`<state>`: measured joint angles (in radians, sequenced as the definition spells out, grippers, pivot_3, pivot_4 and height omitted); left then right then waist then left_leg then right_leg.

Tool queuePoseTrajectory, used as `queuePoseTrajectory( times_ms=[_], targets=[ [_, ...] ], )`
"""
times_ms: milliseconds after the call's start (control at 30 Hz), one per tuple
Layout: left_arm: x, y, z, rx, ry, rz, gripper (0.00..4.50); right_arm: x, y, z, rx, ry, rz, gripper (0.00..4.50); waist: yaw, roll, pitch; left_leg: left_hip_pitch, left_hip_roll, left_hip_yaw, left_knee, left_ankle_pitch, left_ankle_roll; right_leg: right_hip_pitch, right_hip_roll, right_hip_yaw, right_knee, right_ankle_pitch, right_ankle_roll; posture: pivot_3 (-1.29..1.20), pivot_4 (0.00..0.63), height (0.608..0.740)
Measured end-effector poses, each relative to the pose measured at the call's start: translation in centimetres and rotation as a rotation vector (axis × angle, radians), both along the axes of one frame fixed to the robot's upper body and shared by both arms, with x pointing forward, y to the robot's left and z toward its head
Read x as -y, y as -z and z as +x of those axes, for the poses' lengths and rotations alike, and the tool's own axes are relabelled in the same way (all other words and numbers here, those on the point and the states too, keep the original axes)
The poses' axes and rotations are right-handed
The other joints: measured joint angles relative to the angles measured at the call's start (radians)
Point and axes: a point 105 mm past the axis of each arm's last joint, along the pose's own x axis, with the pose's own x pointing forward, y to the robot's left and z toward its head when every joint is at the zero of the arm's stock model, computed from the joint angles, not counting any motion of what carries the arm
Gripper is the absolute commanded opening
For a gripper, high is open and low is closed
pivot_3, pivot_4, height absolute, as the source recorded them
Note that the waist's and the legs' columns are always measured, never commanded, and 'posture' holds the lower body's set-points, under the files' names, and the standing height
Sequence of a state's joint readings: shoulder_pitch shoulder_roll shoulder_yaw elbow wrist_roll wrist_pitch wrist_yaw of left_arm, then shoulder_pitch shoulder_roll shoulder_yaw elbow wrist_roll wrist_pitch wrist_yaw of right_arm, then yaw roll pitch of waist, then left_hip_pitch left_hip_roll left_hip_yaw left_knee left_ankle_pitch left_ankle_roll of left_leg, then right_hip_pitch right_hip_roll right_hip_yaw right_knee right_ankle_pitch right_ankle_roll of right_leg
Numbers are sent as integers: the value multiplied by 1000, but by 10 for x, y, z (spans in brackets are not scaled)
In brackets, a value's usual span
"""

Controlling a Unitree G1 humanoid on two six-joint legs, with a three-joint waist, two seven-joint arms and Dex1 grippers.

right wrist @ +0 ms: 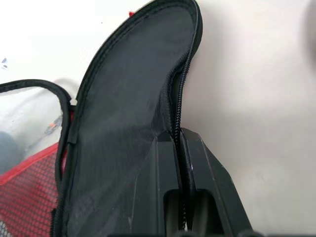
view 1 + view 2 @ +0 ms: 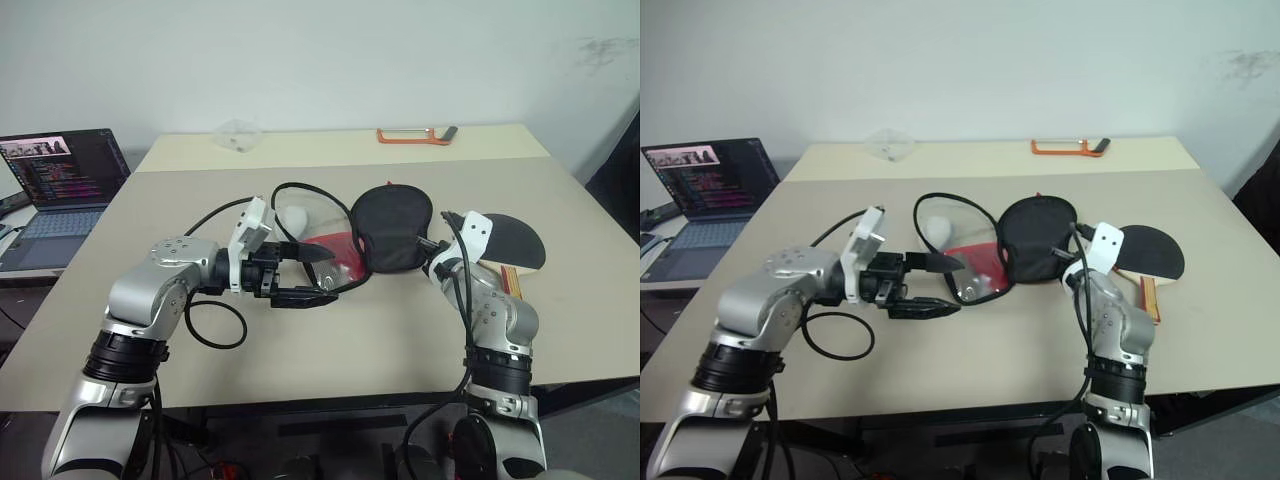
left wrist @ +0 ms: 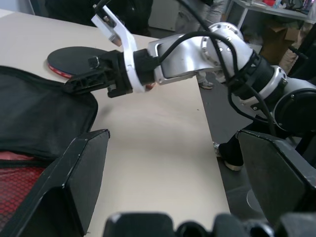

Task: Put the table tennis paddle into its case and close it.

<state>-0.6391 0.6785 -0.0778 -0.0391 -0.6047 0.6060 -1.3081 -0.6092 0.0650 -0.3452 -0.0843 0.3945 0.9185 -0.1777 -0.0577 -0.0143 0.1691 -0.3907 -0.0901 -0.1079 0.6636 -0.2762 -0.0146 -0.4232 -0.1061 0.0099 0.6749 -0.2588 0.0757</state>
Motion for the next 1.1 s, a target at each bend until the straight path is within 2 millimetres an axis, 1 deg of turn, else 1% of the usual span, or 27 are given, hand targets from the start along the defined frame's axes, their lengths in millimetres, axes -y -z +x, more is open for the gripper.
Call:
queuePoseTrajectory(
  times_ms=[100, 200, 333, 433, 567, 700, 733, 867, 933, 1000, 1033, 1100],
  targets=[
    [0, 1, 0, -3, 8, 0, 4500, -1, 6, -5, -25, -16, -1, 25, 0, 0, 0, 3, 0, 3, 0, 0, 2, 0, 0, 3, 3, 0, 0, 0, 150, 740],
    [0, 1, 0, -4, 9, 1, 4500, 0, 4, -6, -25, -20, -6, 25, 0, 0, 0, 6, 0, 3, 0, -1, 4, 2, 0, 3, 4, 0, 0, 0, 150, 740],
    [0, 1, 0, -4, 8, 2, 4500, 4, 1, -9, -26, -7, -23, 25, 0, 0, 0, 7, 0, 4, 0, -1, 4, 2, 0, 4, 4, 0, 0, 0, 150, 740],
    [0, 1, 0, -4, 7, 3, 4500, 8, 9, -12, -57, -5, -36, 25, 1, 0, 0, 7, 0, 4, 0, -1, 4, 2, 0, 4, 4, 0, 0, 0, 150, 740],
    [0, 1, 0, -4, 7, 3, 4500, 12, 11, -13, -74, -18, -73, 25, 1, 0, 0, 7, 0, 4, -1, -1, 4, 2, 0, 4, 4, 0, 0, 0, 150, 740],
    [1, 2, 0, -4, 7, 2, 4500, 15, 13, -14, -86, -30, -97, 971, 1, 0, 0, 7, 0, 4, -1, -1, 4, 2, 0, 4, 3, 0, 0, 0, 150, 740],
    [1, 2, 0, -5, 6, 3, 4500, 16, 14, -14, -88, -28, -111, 1381, 1, 0, 0, 7, 0, 4, -1, -1, 4, 2, 0, 4, 3, 0, 0, 0, 150, 740],
    [2, 4, 0, -8, 7, 0, 4500, 25, 14, -18, -81, -18, -163, 2777, 1, 0, 0, 7, 0, 4, -1, -1, 4, 2, 0, 4, 3, 0, 0, 0, 150, 740],
    [3, 4, -1, -9, 11, -2, 4500, 28, 7, -19, -52, -17, -185, 3501, 1, 0, 0, 7, 0, 5, -1, -1, 5, 2, 0, 4, 3, 0, 0, 0, 150, 740],
    [4, 5, -1, -9, 12, -4, 4500, 33, -5, -20, -8, -21, -233, 4229, 1, 0, 0, 7, 0, 5, -1, -1, 5, 2, 0, 4, 3, 0, 0, 0, 150, 740],
    [5, 5, -1, -9, 12, -6, 4500, 36, -12, -22, 19, -26, -259, 4472, 2, 0, 0, 6, 0, 5, -1, -1, 5, 2, 0, 4, 3, 0, 0, 0, 150, 740],
    [6, 5, -1, -8, 11, -12, 4500, 44, -25, -27, 68, -26, -317, 4472, 4, 0, 0, 6, 0, 4, -1, -1, 5, 3, 0, 4, 2, 0, 0, 0, 150, 740]
  ],
)
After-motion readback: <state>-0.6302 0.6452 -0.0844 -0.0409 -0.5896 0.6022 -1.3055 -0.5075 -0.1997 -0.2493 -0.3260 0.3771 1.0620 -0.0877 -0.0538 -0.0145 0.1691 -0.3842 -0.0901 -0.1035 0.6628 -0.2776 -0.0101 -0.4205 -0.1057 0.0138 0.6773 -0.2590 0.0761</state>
